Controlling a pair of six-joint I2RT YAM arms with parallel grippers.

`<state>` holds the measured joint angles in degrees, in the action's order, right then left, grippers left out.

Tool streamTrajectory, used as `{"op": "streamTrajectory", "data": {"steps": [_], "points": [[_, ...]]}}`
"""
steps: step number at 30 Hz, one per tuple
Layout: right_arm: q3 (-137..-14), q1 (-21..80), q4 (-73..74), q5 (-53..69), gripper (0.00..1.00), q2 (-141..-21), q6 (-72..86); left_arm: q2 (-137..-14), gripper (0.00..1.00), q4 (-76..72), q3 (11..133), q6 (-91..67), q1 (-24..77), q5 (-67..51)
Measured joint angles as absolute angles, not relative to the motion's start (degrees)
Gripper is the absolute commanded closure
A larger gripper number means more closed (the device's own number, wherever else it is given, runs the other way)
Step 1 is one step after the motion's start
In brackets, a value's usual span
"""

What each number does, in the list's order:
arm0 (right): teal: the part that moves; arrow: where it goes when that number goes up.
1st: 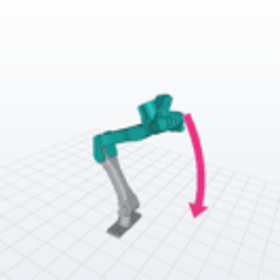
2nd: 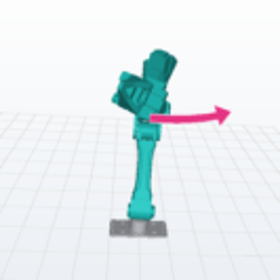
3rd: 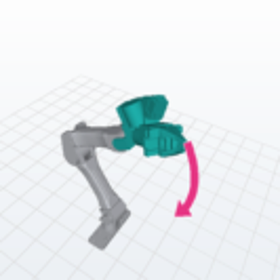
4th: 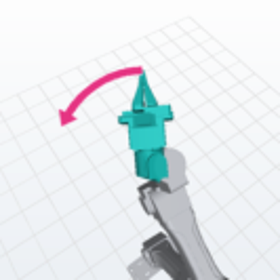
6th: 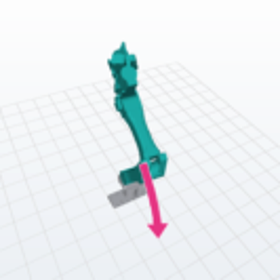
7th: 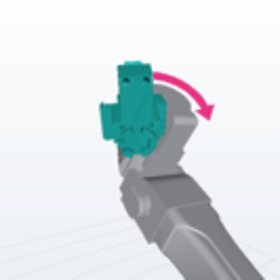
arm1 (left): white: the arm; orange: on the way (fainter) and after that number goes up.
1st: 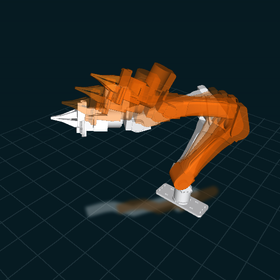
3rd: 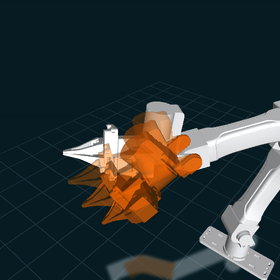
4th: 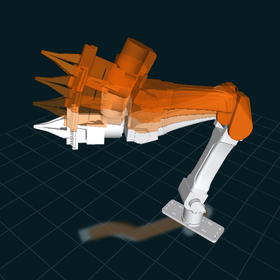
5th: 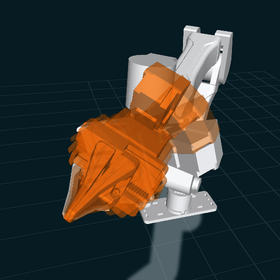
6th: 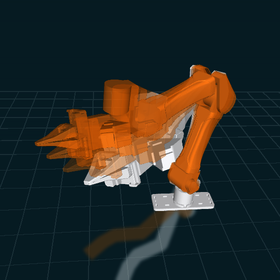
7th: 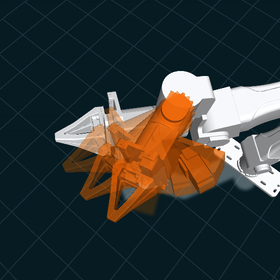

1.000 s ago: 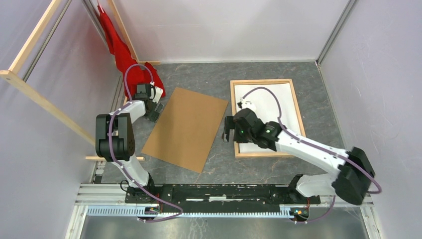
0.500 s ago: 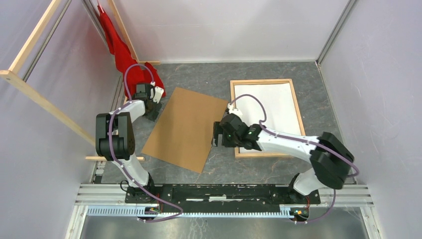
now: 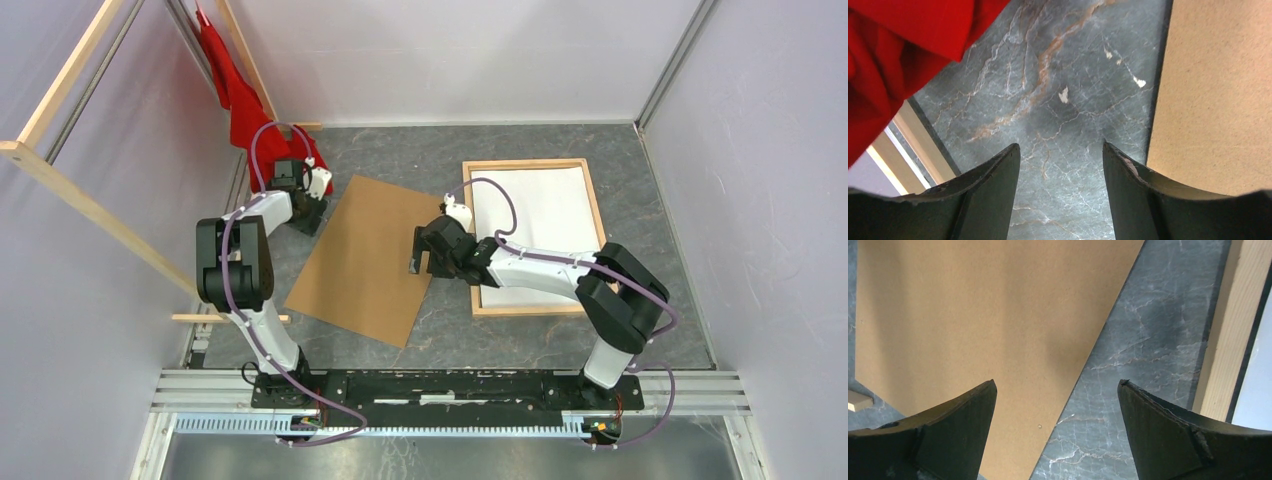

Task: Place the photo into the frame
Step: Pick up the photo frame item at the center of the board.

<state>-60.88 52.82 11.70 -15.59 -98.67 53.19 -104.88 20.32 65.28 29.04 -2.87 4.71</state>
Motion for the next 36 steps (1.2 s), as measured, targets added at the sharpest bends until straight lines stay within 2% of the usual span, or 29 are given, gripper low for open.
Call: {"op": "streamTrajectory", "data": {"steps": [21, 36], "points": [[-60.34, 49.19, 3.46, -16.47, 0.02, -104.92, 58.13, -104.95, 0.33, 19.07, 64.53, 28.95, 3.57, 3.25], [-59.02, 46.81, -0.80, -6.24, 0.02, -103.90, 61.60, -104.88, 0.37, 17.96, 63.99, 29.02, 4.12, 5.82]]}}
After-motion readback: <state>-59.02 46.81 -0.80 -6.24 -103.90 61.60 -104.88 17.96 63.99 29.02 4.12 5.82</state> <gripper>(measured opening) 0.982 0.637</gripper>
